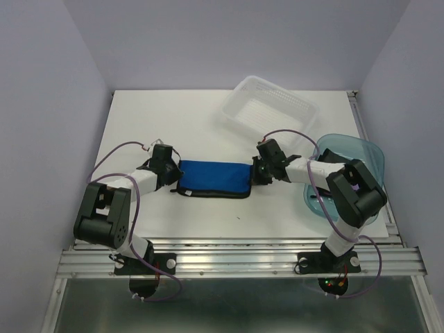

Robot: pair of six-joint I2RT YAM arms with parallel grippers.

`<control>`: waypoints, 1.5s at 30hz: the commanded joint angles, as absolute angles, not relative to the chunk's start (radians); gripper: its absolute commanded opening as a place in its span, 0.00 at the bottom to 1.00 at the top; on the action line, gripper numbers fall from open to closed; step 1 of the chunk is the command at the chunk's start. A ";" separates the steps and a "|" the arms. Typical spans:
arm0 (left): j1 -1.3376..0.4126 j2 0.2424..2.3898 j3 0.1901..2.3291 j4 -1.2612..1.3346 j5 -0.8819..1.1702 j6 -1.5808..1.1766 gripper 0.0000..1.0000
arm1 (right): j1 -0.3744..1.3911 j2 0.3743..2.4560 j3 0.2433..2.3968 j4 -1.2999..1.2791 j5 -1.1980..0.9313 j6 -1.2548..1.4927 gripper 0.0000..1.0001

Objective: Fold and stack the towels
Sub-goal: Fold the towel

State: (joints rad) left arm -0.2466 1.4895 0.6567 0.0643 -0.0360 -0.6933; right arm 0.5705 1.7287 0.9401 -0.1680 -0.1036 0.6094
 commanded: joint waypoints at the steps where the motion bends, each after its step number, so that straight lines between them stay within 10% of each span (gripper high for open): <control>1: -0.242 1.500 0.660 0.052 -0.005 -0.678 0.08 | 0.577 1.717 0.951 -0.193 -0.019 0.614 0.04; 23: -0.319 1.502 0.586 0.224 0.149 -0.744 0.00 | 0.587 1.606 1.146 -0.318 -0.231 0.474 0.01; 45: -0.373 1.500 0.561 0.267 0.167 -0.785 0.00 | 0.778 1.917 1.448 -0.287 -0.307 0.555 0.01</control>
